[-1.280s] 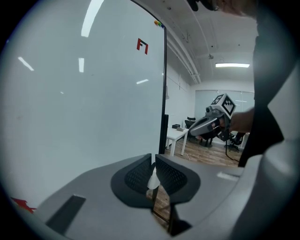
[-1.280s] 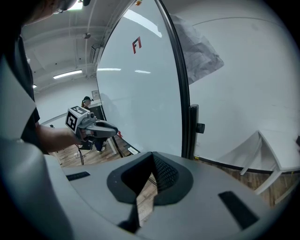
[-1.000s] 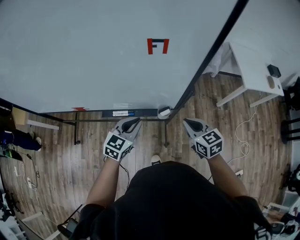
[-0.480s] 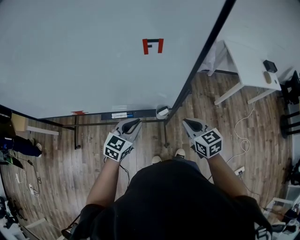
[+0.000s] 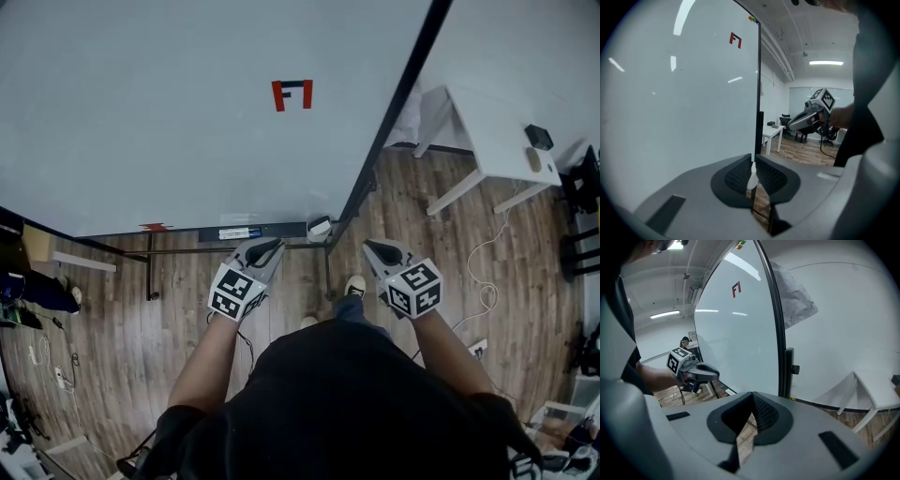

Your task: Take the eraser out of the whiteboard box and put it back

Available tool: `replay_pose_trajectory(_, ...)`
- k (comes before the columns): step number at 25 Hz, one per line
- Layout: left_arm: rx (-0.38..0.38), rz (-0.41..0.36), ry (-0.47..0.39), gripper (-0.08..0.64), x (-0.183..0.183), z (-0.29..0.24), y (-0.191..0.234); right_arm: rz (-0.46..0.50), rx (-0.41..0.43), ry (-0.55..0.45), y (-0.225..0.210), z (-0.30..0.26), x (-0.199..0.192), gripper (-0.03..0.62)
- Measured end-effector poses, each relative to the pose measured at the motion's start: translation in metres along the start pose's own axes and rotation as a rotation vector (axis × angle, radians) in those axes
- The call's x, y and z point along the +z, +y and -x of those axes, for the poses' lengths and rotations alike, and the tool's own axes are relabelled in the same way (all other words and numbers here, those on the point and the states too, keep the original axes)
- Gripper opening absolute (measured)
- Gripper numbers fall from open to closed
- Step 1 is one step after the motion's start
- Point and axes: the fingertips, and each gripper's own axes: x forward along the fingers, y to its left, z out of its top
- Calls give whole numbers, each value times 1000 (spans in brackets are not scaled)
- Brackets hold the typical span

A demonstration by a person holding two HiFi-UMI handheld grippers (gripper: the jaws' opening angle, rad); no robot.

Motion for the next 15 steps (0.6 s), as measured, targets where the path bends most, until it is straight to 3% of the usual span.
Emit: replay_pose_trajectory(15,29,18,34,38,5,-43,-2,-9,55,9,-29,-8,-7,-6)
